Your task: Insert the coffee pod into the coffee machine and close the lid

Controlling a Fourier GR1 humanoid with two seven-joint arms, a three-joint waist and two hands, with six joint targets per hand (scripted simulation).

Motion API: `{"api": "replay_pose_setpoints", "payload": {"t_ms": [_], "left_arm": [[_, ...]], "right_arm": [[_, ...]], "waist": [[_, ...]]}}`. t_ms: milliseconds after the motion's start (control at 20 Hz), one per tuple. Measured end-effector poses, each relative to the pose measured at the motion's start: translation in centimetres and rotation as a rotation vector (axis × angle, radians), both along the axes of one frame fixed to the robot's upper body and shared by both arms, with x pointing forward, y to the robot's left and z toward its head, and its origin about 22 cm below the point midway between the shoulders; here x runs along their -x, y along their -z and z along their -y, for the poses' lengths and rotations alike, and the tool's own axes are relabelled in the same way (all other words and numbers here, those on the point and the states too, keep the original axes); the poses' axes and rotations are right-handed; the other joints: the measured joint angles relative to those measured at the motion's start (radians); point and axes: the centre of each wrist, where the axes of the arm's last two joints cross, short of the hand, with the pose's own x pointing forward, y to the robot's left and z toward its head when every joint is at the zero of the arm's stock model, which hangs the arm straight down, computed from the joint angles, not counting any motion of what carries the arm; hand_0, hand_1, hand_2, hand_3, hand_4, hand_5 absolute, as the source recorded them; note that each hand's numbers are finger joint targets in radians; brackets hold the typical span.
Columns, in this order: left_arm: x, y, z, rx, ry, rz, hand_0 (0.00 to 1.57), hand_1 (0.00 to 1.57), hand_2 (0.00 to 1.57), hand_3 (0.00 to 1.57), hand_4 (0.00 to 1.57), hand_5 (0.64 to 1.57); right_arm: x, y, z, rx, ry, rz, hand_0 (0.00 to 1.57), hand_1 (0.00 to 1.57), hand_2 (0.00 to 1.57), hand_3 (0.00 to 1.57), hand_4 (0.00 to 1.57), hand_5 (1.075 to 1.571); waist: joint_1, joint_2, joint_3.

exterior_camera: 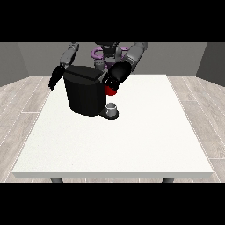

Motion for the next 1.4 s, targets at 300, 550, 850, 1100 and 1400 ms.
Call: {"api": "replay_pose_setpoints", "payload": {"t_ms": [300,550,850,1100,1400], "left_arm": [[0.4,-1.4,-1.0,-0.049,-0.008,0.066,0.92,0.92,0.98,0.69,0.00,1.571],[0.5,-1.8,-1.3,-0.093,-0.019,0.109,0.00,0.00,0.67,0.54,0.00,1.571],[0.4,-0.9,-1.6,-0.104,-0.034,0.100,0.00,0.00,0.53,0.44,0.00,1.571],[0.2,0.3,-1.6,-0.105,-0.043,0.079,0.00,0.00,0.33,0.23,0.00,1.571],[-0.2,3.8,-0.8,-0.090,-0.037,-0.023,0.00,0.00,0.00,0.05,0.00,1.571]], "right_arm": [[0.0,-0.7,-1.1,0.000,-0.014,0.024,0.00,0.00,0.00,0.00,0.17,1.571],[-0.3,-0.9,-1.0,0.016,-0.008,0.037,0.00,0.00,0.00,0.00,0.15,1.571],[0.0,-0.2,-0.9,0.006,-0.002,0.009,0.00,0.00,0.00,0.00,0.15,1.571],[0.3,0.3,-1.2,0.001,-0.009,-0.017,0.00,0.00,0.00,0.00,0.00,1.571],[1.2,2.9,0.6,-0.014,0.019,-0.095,0.00,0.00,0.00,0.00,0.00,1.571]], "waist": [[-0.015,0.029,0.0001],[-0.012,0.039,0.0003],[-0.005,0.013,0.0006],[0.000,-0.013,0.0007],[0.050,-0.106,-0.0002]]}}
